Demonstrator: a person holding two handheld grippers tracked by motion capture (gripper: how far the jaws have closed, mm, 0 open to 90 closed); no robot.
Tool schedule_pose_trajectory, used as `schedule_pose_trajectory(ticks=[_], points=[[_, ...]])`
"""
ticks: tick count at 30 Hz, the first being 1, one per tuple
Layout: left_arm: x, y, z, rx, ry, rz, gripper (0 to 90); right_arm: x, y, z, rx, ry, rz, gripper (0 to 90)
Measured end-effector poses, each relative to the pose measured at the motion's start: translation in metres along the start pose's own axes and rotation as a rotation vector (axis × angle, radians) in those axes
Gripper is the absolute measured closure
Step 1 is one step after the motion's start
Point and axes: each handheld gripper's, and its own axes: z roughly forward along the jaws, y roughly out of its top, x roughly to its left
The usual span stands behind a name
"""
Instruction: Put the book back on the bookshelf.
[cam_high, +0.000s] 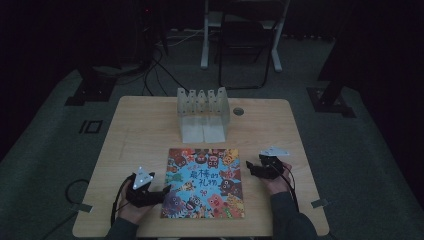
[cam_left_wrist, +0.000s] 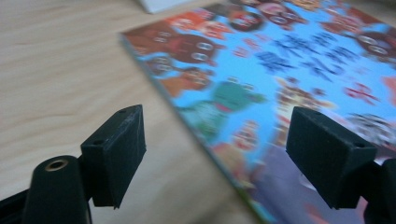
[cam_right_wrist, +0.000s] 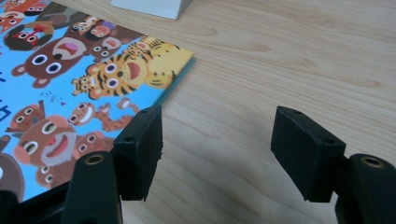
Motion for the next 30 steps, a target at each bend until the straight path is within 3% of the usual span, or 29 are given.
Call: schedule_pose_trajectory(ticks=[5,13,21,30], points=[[-0.023,-0.008,-0.001,0.048,-0.052,0.066,14.8,0.006,0.007,0.006,-0.006,0.013,-0.014,33.7],[-0.044,-0.018,-0.001,0.089,-0.135,0.163,9.2,0.010,0.010,0.013,-0.004,0.031,-0.009,33.5],[-0.051,-0.021,0.007,0.152,-0.098,0.228,3.6,0.010,0.018,0.020,-0.011,0.054,0.012,34.3],[-0.046,-0.019,0.011,0.139,-0.103,0.211,2.6,0.006,0.031,0.037,0.002,0.098,0.047,37.8]])
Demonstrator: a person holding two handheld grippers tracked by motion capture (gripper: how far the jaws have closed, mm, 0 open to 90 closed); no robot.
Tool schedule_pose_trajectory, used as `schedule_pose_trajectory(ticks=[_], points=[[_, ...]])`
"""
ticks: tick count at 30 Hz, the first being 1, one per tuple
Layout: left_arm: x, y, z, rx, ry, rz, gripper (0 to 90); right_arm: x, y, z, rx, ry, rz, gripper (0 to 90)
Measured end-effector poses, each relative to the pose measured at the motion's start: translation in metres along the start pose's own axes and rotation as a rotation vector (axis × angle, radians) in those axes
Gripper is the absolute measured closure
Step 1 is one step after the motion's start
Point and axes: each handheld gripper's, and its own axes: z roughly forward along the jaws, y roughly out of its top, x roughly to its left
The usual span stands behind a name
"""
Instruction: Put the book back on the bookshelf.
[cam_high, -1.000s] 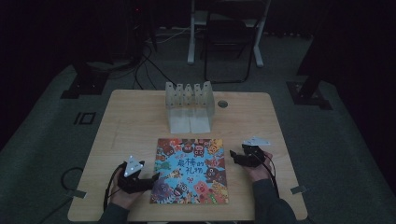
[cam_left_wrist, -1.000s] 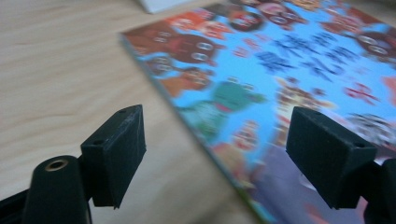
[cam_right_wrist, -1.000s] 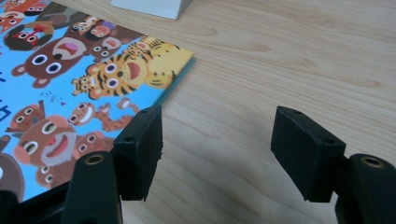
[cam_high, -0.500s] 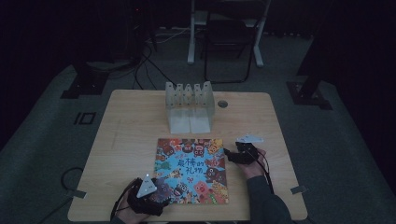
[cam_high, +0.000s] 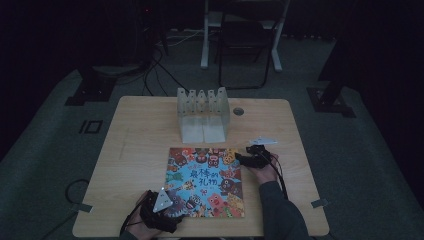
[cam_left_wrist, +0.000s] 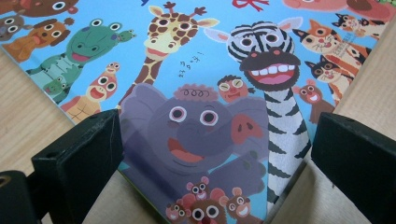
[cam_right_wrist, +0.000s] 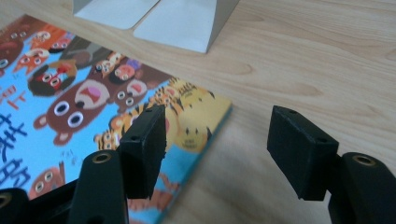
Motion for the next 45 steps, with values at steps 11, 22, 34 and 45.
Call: schedule_pose_trajectory(ticks=[11,22,34,45], points=[[0.003,0.002,0.004,-0.013,0.016,-0.006,2.7,-0.015,0.012,0.023,0.002,0.066,0.114,43.9],[-0.003,0.004,0.006,-0.017,0.029,0.023,2.6,-0.021,0.013,0.037,0.011,0.149,0.200,49.9],[-0.005,0.006,0.010,-0.031,0.016,0.029,2.6,-0.025,0.014,0.033,-0.008,0.176,0.227,52.7],[-0.022,0.013,0.015,-0.013,0.061,0.081,1.6,-0.027,0.024,0.017,-0.082,0.231,0.270,55.4]])
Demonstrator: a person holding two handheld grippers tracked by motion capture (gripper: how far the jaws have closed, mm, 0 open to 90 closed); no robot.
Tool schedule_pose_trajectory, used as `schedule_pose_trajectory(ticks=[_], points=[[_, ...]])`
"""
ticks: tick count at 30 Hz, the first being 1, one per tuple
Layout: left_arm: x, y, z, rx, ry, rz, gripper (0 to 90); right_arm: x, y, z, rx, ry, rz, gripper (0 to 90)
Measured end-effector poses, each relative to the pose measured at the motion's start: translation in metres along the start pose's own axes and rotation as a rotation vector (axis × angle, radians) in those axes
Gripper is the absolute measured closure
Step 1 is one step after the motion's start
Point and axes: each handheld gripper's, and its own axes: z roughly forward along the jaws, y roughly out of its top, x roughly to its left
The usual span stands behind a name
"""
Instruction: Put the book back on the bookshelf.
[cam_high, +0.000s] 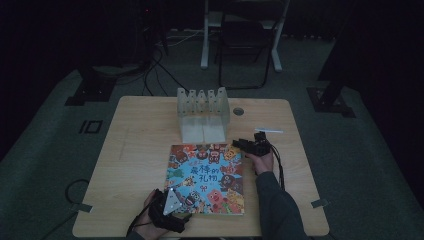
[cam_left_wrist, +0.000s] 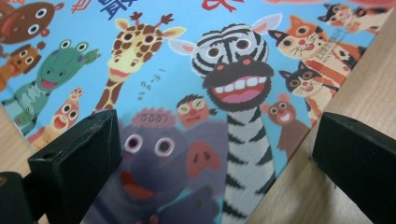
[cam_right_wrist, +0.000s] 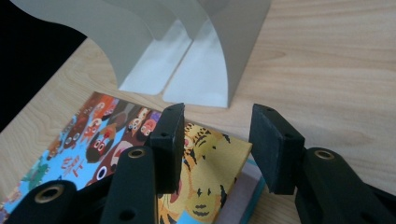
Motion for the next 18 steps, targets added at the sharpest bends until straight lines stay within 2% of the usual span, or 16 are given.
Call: schedule_pose_trajectory(ticks=[4,11,15,16,18], points=[[-0.006,0.004,0.002,-0.005,0.012,0.006,1.6,0.002,0.004,-0.003,-0.007,0.010,0.000,55.3],[-0.008,0.012,0.003,-0.046,-0.005,-0.017,1.6,0.013,0.017,-0.014,-0.041,0.061,0.003,55.3],[-0.015,0.020,0.007,-0.070,0.011,0.014,2.7,0.020,0.022,-0.016,-0.040,0.071,-0.014,55.2],[-0.018,0.022,0.006,-0.093,0.033,0.029,6.2,0.024,0.025,-0.018,-0.042,0.077,-0.018,55.1],[-0.019,0.024,0.006,-0.100,0.037,0.026,8.1,0.026,0.028,-0.018,-0.043,0.078,-0.028,54.7]])
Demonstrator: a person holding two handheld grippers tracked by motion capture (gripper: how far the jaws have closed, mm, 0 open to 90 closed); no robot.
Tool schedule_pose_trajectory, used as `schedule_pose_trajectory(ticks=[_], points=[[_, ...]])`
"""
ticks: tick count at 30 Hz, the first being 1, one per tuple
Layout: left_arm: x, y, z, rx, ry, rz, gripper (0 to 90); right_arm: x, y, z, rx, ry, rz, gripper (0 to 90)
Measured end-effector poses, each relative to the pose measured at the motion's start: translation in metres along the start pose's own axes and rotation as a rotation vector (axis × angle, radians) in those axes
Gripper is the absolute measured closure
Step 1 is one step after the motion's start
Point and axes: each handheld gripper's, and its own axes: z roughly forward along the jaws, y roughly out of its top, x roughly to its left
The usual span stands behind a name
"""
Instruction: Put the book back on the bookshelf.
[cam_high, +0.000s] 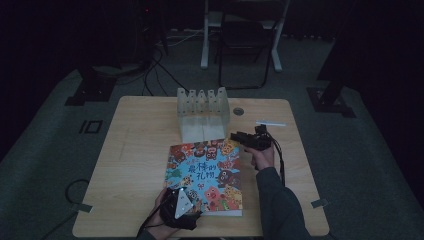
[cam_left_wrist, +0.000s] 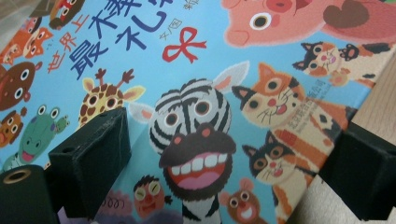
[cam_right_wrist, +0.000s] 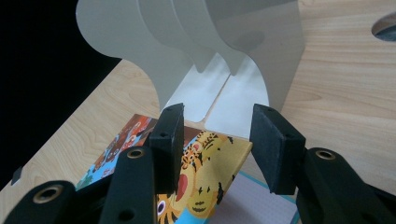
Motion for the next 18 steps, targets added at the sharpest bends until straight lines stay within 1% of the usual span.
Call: schedule_pose_trajectory(ticks=[1,3,4,8,10,11,12,13,14,15,16,17,18], points=[[-0.001,0.000,-0.001,-0.005,0.002,0.003,8.5,0.001,0.001,0.000,0.000,0.001,-0.002,54.6],[-0.002,-0.001,-0.004,-0.024,0.001,0.012,12.7,0.001,0.001,0.000,0.008,-0.003,0.002,53.6],[-0.002,-0.001,-0.004,-0.024,0.001,0.012,14.5,0.000,0.000,0.000,0.013,-0.003,0.005,53.0],[-0.003,-0.002,-0.004,-0.024,-0.004,0.012,15.1,-0.006,-0.007,0.001,0.015,0.009,0.040,51.7],[-0.003,-0.003,-0.006,-0.034,-0.011,0.005,15.7,-0.010,-0.011,0.002,0.040,0.027,0.060,50.9],[-0.003,-0.003,-0.007,-0.043,-0.012,-0.004,16.3,-0.011,-0.014,0.002,0.054,0.037,0.062,50.2],[-0.003,-0.003,-0.007,-0.043,-0.012,-0.004,16.7,-0.011,-0.018,0.003,0.071,0.040,0.062,50.0],[-0.002,-0.003,-0.008,-0.049,-0.021,-0.013,17.0,-0.011,-0.021,0.003,0.087,0.042,0.062,49.0],[-0.003,-0.004,-0.008,-0.048,-0.021,-0.010,17.0,-0.011,-0.025,0.003,0.091,0.063,0.076,49.8],[-0.003,-0.004,-0.008,-0.048,-0.021,-0.010,17.1,-0.011,-0.025,0.003,0.091,0.063,0.076,49.8],[-0.004,-0.004,-0.007,-0.042,-0.018,-0.004,17.0,-0.008,-0.032,0.000,0.102,0.082,0.077,50.8],[-0.004,-0.004,-0.006,-0.041,-0.020,0.000,17.0,-0.004,-0.035,-0.001,0.116,0.085,0.069,51.4],[-0.005,-0.004,-0.006,-0.039,-0.022,-0.003,17.0,-0.001,-0.038,-0.002,0.124,0.099,0.064,52.6]])
